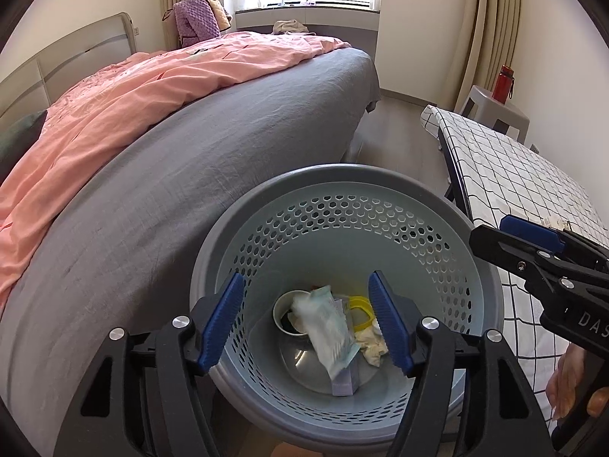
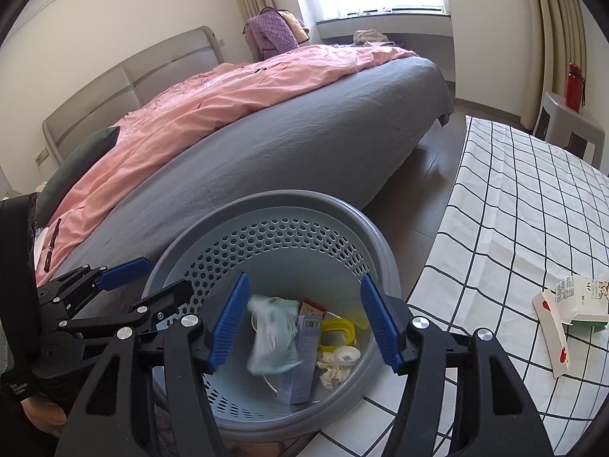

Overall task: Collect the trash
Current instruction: 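Open both grippers to drop the packet and lid into the basket, then move both grippers over the grid bed toward the carton and stick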

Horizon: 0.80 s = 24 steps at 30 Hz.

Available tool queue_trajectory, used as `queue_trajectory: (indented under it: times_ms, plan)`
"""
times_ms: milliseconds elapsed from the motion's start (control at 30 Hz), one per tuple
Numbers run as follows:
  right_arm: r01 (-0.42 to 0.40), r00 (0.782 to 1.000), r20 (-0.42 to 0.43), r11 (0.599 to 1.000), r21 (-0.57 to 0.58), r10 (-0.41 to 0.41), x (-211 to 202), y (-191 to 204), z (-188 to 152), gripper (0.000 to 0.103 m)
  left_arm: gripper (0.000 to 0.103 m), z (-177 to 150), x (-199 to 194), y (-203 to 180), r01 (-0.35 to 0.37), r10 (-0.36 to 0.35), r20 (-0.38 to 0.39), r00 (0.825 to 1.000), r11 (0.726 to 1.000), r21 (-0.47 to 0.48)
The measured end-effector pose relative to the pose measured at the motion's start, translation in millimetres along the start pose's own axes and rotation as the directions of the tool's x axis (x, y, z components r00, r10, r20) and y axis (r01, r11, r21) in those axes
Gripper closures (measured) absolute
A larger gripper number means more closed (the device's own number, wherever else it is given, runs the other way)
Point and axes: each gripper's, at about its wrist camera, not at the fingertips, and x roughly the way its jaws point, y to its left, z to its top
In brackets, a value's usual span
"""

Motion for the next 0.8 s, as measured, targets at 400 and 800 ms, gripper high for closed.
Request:
queue_trajectory:
  times_ms: [400,800]
  plan:
    - [0.002,1.0,-0.006,1.0,0.007,-0.002,-0.3,-1.5,-1.4,0.042,0.034,-0.2,-3.7,0.0,-0.03,0.03,0.016,0.999,1.0,-0.011]
    - [0.013,1.0,-0.008,1.0,0.021,-0.012,-3.9,-5.0,-5.3,0.037,0.033,0.2,-5.8,-2.1,-0.037,0.038,0.027,0.999,0.999,-0.01]
